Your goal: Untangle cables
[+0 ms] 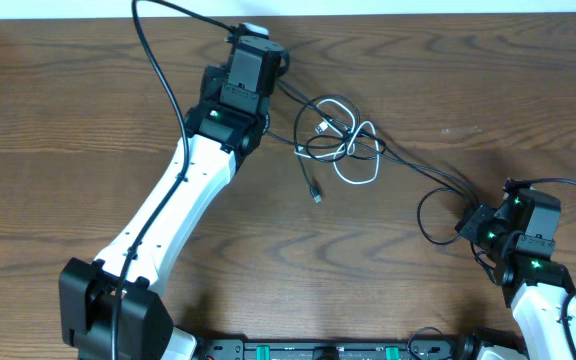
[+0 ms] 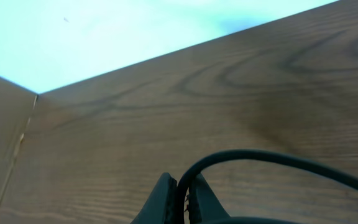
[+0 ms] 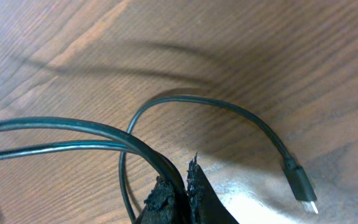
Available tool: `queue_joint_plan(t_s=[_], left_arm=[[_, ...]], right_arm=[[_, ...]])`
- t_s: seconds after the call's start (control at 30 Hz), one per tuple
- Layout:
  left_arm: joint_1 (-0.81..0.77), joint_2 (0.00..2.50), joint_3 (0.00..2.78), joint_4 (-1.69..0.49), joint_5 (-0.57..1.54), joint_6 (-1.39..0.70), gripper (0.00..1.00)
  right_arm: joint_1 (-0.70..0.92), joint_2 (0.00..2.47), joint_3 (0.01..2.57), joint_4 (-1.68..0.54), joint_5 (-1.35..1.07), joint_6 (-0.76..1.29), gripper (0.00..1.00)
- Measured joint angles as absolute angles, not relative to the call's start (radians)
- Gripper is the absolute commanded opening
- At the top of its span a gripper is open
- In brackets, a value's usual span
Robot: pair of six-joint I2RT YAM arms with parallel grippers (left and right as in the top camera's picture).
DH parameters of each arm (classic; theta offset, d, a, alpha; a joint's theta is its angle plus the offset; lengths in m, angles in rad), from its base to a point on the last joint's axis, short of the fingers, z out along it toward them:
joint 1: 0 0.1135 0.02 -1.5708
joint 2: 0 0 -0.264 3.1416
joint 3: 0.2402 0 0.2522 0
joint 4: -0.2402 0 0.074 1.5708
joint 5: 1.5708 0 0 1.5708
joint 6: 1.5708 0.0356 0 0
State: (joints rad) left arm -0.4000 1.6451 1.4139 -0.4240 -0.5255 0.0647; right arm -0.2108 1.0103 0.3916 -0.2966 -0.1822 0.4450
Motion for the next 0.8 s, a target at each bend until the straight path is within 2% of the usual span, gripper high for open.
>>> queue_joint_plan(t_s=[0.13, 0.17, 0.27, 0.3, 0.33, 0.8], left_arm=[[-0.394, 1.645, 1.414, -0.444, -0.512, 0.028, 0.08], [-0.393, 1.645, 1.414, -0.446, -0.500, 0.025, 0.08], [-0.386, 1.643, 1.414, -0.446, -0.458, 0.019, 0.07], [-0.379, 1.640, 1.414, -0.446, -0.438, 0.019, 0.08], [-0.370, 1.636, 1.414, -0.446, -0.404, 0.022, 0.08], [-0.388, 1.631, 1.414, -0.467, -0.287, 0.031, 0.07]], right_arm=[[-0.211, 1.010, 0.392, -0.302, -0.170, 0.469, 0.03], [-0.211, 1.010, 0.392, -0.299, -0.169, 0.471, 0.22], [-0.213, 1.011, 0.391, -0.262, -0.186, 0.448, 0.71], [-0.215, 1.011, 0.391, -0.244, -0.199, 0.435, 0.95], [-0.218, 1.011, 0.391, -0.218, -0.231, 0.412, 0.99], [-0.219, 1.011, 0.388, -0.014, -0.672, 0.284, 0.99]])
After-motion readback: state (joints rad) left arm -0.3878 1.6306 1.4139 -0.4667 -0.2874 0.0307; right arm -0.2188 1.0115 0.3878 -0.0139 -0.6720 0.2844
